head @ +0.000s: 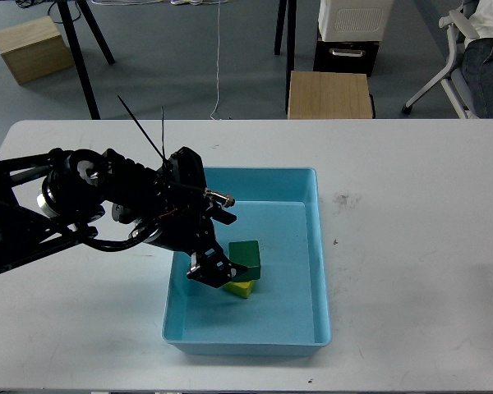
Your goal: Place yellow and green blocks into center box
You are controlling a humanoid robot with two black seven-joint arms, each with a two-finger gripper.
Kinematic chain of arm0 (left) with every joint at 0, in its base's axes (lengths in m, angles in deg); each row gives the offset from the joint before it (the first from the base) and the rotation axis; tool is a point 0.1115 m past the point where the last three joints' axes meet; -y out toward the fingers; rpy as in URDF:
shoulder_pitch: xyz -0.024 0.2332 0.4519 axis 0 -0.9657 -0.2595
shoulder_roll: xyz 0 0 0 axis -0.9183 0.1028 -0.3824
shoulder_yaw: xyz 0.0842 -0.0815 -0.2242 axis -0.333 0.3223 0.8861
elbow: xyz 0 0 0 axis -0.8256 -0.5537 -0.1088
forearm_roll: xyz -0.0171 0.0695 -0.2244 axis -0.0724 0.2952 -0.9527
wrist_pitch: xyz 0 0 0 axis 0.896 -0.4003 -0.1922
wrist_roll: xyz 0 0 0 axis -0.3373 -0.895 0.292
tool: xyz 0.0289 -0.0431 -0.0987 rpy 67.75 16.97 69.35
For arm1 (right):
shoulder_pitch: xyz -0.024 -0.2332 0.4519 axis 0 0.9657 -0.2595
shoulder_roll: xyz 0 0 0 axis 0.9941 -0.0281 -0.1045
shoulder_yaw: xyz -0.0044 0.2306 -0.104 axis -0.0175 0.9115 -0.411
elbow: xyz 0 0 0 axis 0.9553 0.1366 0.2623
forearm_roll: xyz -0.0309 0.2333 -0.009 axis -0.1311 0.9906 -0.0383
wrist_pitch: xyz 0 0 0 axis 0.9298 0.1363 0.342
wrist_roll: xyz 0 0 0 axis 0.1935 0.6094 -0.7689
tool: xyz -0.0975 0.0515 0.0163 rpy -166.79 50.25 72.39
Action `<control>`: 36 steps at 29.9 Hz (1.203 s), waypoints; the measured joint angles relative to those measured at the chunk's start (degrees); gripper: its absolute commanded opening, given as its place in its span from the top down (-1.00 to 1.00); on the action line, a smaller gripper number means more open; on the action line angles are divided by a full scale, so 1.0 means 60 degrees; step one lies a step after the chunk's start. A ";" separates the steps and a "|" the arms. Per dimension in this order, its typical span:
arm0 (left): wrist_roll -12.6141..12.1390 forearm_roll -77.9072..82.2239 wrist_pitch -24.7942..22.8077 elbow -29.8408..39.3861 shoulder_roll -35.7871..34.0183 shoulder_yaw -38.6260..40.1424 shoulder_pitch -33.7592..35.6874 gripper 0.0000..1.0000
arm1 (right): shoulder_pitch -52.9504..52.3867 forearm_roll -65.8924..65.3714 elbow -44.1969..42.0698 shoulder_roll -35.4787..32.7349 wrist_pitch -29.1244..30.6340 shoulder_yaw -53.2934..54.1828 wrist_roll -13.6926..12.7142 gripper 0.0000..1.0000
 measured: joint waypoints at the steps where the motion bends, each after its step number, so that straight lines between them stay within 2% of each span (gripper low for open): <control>1: 0.0001 -0.0464 0.0000 0.0191 -0.0120 0.0137 0.0016 -1.00 | -0.0024 0.0006 0.0010 0.0007 0.0010 -0.0020 0.0023 -0.98; 5: 0.0001 -0.2083 0.0001 0.0549 -0.0322 0.1417 -0.0114 -1.00 | -0.0407 0.0024 0.0146 0.0017 0.0090 -0.0060 0.0045 -0.97; 8: 0.0005 -0.3501 0.0004 0.0379 -0.0378 0.2788 -0.0778 -1.00 | -0.0951 0.0086 0.0301 0.0021 0.0146 -0.0085 0.0049 -0.97; 13: 0.0001 -0.5174 0.0003 -0.0479 -0.0299 0.5615 -0.2890 -1.00 | -0.2400 0.1172 0.0362 0.0281 0.0337 -0.0458 0.0049 -0.98; 18: 0.0001 -0.6923 0.0000 -0.0896 0.0000 0.7287 -0.4862 -1.00 | -0.3664 0.3414 0.0204 0.0387 0.0913 -0.1005 -0.0413 -0.98; 24: 0.0002 -1.2393 0.0580 -0.0962 0.0008 0.7593 -0.6275 -1.00 | -0.4365 0.6122 -0.0327 0.0578 0.2025 -0.1043 -0.0699 -0.97; 29: -0.0242 -1.7503 0.0636 -0.0920 0.0075 0.7494 -0.7322 -1.00 | -0.4156 0.8838 -0.0764 0.0965 0.2967 -0.0968 -0.0953 -0.98; 32: -0.0236 -2.0525 0.0597 -0.0857 0.0260 0.7498 -0.8041 -1.00 | -0.3686 1.0644 -0.0872 0.1063 0.3486 -0.1036 -0.1099 -0.98; 36: -0.0217 -2.2305 0.0608 -0.0685 0.0928 0.7516 -0.9071 -1.00 | -0.3026 1.2204 -0.0867 0.1085 0.4223 -0.1106 -0.1203 -0.97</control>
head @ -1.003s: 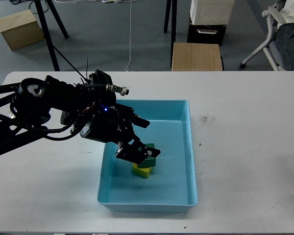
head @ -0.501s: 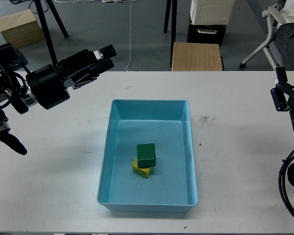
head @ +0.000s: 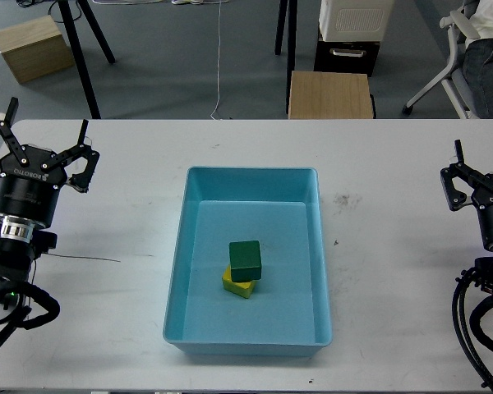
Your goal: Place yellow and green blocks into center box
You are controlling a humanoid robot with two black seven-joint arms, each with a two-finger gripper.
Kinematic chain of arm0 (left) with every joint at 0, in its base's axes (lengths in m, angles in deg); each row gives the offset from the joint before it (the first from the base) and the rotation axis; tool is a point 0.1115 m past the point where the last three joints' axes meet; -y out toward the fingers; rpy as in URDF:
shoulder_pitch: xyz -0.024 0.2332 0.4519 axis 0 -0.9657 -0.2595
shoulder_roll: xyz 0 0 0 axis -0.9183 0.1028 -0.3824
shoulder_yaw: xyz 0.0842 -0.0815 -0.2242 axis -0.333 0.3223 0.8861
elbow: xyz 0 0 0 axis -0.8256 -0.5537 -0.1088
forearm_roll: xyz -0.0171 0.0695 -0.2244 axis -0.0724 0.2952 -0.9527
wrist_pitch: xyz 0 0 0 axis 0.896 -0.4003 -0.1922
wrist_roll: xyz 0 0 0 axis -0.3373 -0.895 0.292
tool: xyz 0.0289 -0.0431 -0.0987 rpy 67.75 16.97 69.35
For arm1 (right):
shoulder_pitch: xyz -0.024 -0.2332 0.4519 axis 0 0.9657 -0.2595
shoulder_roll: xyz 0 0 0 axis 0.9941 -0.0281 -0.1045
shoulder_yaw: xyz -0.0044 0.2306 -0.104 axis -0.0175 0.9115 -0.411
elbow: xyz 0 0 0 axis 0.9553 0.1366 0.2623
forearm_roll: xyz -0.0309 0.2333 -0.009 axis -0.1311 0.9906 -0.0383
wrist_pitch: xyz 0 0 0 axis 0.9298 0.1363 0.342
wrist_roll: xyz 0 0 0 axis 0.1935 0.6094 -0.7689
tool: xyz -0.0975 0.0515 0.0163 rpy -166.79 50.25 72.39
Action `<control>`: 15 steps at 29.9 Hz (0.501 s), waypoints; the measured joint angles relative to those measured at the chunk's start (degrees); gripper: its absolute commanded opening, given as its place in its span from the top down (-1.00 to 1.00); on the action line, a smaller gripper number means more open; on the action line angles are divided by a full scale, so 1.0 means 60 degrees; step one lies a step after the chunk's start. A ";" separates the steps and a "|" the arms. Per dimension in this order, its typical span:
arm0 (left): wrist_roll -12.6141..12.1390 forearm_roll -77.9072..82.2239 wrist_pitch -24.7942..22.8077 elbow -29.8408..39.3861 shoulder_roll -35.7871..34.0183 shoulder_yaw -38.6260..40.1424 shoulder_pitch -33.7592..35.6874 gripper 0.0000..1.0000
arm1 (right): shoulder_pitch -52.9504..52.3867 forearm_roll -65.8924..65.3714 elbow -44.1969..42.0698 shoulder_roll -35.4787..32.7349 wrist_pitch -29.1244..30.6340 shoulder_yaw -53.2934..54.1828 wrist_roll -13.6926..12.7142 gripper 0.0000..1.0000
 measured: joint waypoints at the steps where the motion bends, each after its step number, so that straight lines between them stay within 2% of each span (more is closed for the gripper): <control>1: 0.0002 -0.0178 -0.0004 0.0113 0.0133 0.0011 -0.0280 -1.00 | 0.0177 0.0309 0.0025 0.0001 0.0164 -0.0002 -0.0044 -0.98; 6: 0.0004 -0.0396 -0.0100 0.0538 0.0527 0.0006 -0.1162 -1.00 | 0.0847 0.1065 0.0140 0.0011 0.0532 -0.0015 -0.0157 -0.98; 15: -0.0015 -0.0607 -0.0309 0.0953 0.0730 0.0058 -0.1459 -1.00 | 0.1378 0.1079 0.0334 0.0284 0.0884 -0.0011 -0.0096 -0.98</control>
